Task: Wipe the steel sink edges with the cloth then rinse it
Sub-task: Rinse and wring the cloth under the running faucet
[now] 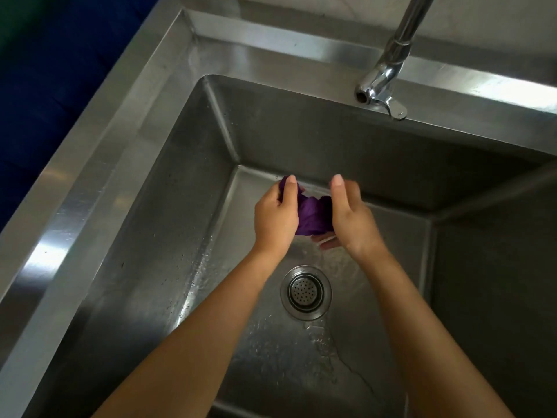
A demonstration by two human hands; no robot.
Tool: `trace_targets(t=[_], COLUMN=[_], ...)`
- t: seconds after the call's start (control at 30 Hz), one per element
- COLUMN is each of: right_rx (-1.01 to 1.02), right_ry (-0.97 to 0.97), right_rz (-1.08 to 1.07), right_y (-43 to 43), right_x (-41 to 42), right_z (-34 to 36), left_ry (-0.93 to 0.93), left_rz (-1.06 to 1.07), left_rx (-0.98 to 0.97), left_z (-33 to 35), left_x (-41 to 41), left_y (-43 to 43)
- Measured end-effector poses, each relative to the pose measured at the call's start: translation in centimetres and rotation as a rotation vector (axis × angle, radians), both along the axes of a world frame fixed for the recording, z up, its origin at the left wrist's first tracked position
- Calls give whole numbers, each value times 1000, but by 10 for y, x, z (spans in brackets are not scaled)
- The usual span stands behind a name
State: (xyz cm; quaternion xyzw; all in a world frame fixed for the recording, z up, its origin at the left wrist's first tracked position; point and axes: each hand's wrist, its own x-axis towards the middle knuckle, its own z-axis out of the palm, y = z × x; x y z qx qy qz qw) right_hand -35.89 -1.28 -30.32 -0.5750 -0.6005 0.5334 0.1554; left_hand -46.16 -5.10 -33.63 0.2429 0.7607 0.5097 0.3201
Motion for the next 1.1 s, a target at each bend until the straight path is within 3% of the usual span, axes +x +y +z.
trace_targets(t=[0.1,0.17,0.27,0.37,0.53,0.7,0.8,1.0,1.1], right_rx=[573,799,1000,1082,895,497,335,267,170], right_ry=[-106,-163,-246,-292,-295,-154,-110,-72,-90], right_rz=[348,504,429,247,76,98,51,-3,73], right_y=[-13,-15,-14,-13,-16,-20,-14,-8,-1], right_x=[9,6,-1,-6,-19,-21,-21,-21,-22], right_z=[-3,-13,-22,-25,-26,-16,-10,-12,-18], left_ry=[-205,-384,-637,-526,6,248,299,386,390], left_rz=[82,92,120,203,190,65,29,-18,-92], left_rx=[13,-14,-161,-133,-46,-4,12,22,-112], left_z=[4,9,13,8,7,9,11,11,8], left_x=[-4,-2,9,13,12,9,7,4,0], left_y=[4,4,0,1,2,-6,-4,4,8])
